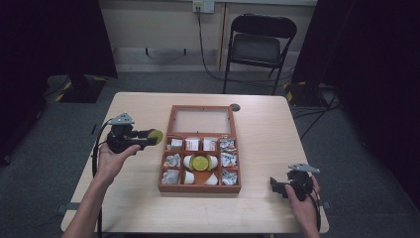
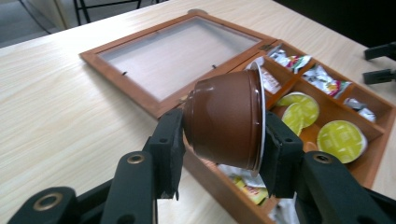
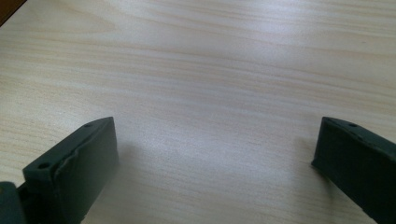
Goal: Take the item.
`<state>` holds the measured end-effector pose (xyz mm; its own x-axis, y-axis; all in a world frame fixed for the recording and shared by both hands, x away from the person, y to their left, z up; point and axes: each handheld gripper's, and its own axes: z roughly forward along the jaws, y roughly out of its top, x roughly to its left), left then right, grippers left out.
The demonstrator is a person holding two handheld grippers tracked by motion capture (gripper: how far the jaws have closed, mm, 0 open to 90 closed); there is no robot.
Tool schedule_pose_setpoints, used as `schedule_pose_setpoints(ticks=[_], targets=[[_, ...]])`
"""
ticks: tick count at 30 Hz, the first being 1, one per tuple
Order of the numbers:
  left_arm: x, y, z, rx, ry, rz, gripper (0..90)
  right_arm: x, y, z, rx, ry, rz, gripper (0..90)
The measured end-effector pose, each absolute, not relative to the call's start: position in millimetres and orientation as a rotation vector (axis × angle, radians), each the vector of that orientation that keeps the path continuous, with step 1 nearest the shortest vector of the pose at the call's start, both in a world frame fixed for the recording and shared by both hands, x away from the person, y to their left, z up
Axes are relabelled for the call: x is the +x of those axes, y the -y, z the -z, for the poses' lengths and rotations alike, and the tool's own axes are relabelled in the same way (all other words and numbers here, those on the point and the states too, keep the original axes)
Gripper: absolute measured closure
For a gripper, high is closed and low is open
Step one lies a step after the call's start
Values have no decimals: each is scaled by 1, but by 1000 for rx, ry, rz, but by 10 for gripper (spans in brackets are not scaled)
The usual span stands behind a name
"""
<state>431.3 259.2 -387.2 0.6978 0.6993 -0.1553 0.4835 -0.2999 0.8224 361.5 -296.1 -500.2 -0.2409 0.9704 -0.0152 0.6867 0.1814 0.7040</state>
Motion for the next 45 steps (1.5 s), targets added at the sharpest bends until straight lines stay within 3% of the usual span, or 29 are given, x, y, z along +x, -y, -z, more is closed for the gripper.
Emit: schedule_pose_setpoints(ticks=[24,45], targets=[[444,-284,425,1947,-1095,-346,555,362,296,500,1552,-1998,-809,0],[456,-276,472,2065,-1188,-255,554,361,296,500,1552,-1999,-809,0]])
